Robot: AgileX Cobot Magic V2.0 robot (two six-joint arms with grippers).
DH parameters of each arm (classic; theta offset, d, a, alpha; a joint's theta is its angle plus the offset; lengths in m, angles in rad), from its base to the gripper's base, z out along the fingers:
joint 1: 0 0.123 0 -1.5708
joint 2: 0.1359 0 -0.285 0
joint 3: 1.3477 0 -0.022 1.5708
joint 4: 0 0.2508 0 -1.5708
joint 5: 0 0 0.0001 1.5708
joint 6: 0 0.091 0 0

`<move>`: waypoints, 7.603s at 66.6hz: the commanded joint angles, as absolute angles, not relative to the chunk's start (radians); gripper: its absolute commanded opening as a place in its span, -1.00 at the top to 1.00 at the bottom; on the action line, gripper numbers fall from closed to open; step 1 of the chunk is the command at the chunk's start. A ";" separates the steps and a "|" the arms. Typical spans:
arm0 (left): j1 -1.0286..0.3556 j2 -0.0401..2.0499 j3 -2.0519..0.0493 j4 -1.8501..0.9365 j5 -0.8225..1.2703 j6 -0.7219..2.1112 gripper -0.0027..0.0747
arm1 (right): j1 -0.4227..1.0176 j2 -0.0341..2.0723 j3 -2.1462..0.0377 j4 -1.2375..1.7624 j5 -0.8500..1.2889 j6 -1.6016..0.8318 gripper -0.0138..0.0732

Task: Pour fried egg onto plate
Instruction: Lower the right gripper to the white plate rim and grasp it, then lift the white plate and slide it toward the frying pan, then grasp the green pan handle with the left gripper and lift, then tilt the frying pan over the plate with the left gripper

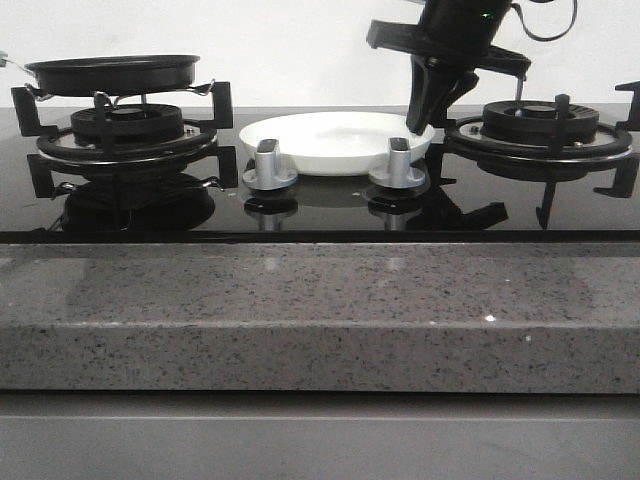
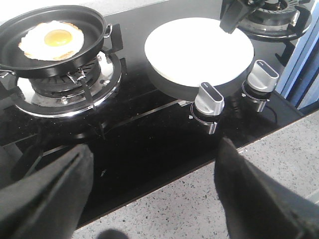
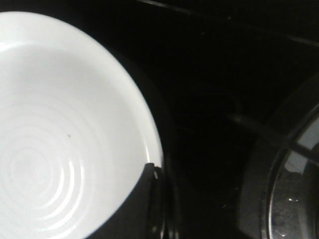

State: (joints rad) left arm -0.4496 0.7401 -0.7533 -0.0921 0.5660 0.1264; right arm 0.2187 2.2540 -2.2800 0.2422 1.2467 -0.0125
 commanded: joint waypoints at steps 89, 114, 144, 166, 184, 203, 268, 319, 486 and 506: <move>-0.459 0.742 -0.788 -0.092 0.492 0.126 -0.36 | 0.247 1.524 -1.542 0.347 1.111 0.062 0.94; -0.459 0.742 -0.788 -0.092 0.492 0.126 -0.36 | 0.309 1.516 -1.346 0.315 0.846 0.060 0.94; -0.459 0.742 -0.788 -0.090 0.496 0.126 -0.36 | 0.309 1.516 -1.346 0.311 0.820 0.060 0.94; -0.381 0.770 -0.794 -0.057 0.501 0.115 -0.62 | 0.309 1.516 -1.346 0.311 0.820 0.060 0.94; -0.097 0.924 -0.947 -0.056 0.659 0.115 -0.67 | 0.309 1.516 -1.346 0.311 0.820 0.060 0.94; 0.209 1.157 -1.134 -0.267 0.739 0.157 -0.67 | 0.309 1.516 -1.346 0.311 0.820 0.060 0.94; 0.393 1.839 -1.547 -1.289 1.113 0.465 -0.67 | 0.309 1.516 -1.346 0.311 0.820 0.060 0.94; 0.395 1.910 -1.547 -1.428 1.285 0.516 -0.27 | 0.309 1.516 -1.346 0.311 0.820 0.060 0.94; -0.193 1.404 -1.556 -1.087 0.860 0.957 0.98 | 0.309 1.516 -1.346 0.311 0.820 0.060 0.94; -0.342 1.378 -1.556 -0.803 0.721 1.017 0.98 | 0.309 1.516 -1.346 0.311 0.820 0.060 0.94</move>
State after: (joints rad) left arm -0.3141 1.4199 -1.5192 -0.8201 0.8286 1.0124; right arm 0.3053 1.5625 -1.3217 0.3003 0.8587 0.0662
